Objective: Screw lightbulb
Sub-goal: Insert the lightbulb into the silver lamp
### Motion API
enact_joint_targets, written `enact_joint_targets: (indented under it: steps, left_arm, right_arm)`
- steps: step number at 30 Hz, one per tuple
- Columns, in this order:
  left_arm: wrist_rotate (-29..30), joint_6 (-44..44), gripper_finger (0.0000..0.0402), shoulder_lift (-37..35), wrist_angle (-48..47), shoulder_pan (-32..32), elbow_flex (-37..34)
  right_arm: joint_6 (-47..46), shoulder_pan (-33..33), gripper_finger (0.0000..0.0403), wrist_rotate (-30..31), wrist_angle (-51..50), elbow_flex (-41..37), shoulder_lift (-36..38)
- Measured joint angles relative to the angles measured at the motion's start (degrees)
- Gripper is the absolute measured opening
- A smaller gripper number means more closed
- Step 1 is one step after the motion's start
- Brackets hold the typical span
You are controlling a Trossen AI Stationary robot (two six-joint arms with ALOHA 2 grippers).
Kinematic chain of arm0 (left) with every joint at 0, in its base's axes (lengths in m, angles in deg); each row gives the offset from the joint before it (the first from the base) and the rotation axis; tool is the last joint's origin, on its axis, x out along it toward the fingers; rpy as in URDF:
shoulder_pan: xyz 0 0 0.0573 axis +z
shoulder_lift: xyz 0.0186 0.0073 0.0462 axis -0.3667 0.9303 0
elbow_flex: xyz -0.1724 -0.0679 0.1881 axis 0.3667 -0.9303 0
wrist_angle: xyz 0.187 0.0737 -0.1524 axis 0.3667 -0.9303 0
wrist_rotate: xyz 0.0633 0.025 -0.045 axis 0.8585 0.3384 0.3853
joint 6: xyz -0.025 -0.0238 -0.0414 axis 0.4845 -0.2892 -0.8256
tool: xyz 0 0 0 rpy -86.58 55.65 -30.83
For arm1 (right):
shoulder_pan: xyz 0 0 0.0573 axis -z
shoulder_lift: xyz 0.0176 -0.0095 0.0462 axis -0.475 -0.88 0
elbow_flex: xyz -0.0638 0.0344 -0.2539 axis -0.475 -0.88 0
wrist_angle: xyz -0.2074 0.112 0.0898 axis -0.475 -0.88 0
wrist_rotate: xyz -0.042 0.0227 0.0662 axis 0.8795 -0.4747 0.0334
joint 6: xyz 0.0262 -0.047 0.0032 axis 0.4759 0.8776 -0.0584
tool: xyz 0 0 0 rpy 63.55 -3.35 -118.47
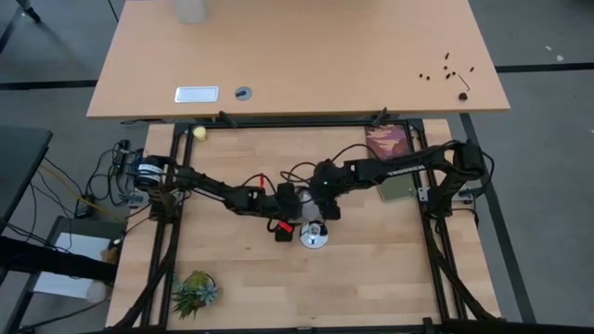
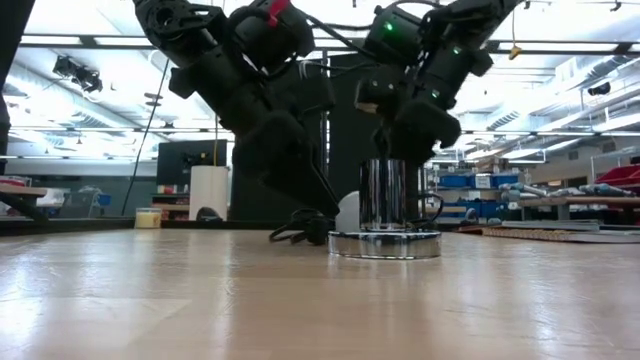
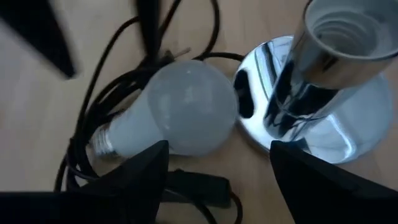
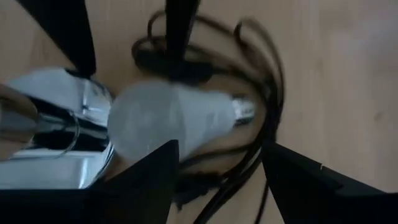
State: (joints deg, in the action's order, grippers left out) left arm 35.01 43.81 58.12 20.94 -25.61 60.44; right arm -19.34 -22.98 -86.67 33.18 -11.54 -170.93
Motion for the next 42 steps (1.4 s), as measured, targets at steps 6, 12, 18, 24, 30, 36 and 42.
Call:
enact_joint_targets:
  steps: [6, 12, 18, 24, 30, 36, 42]
  left_arm:
    - [-2.5, -0.4, 0.0284, 0.0, -0.1, -0.1, 0.0]
    - [-1.5, -2.8, 0.0284, 0.0, -0.2, -1.1, 0.0]
    - [-0.2, -1.3, 0.0284, 0.0, -0.3, -3.0, 0.0]
    - [0.2, 0.2, 0.0284, 0.0, 0.0, -4.9, 0.0]
    - [5.0, -1.5, 0.0284, 0.0, 0.0, -7.3, 0.0]
    - [12.7, -7.0, 0.0284, 0.0, -1.8, -10.4, 0.0]
    - [18.4, -13.7, 0.0284, -0.1, -6.0, -13.0, 0.0]
  right_arm:
    - [1.0, 1.8, 0.0238, -6.3, -0.7, 3.0, 0.0]
    - [-8.4, 1.7, 0.0234, -15.5, -2.4, 3.0, -0.1]
    - [-15.9, -3.2, 0.0231, -10.6, -3.3, 3.0, -0.5]
    - [-22.8, -5.7, 0.0234, 1.7, -1.6, 3.0, -0.5]
    - [-28.0, -6.2, 0.0251, 2.4, 1.3, 3.0, -0.6]
    - [-32.0, -8.7, 0.0268, 9.3, 2.6, 3.0, -2.7]
    - [-34.4, -9.6, 0.0284, 13.9, 4.2, 3.0, -7.1]
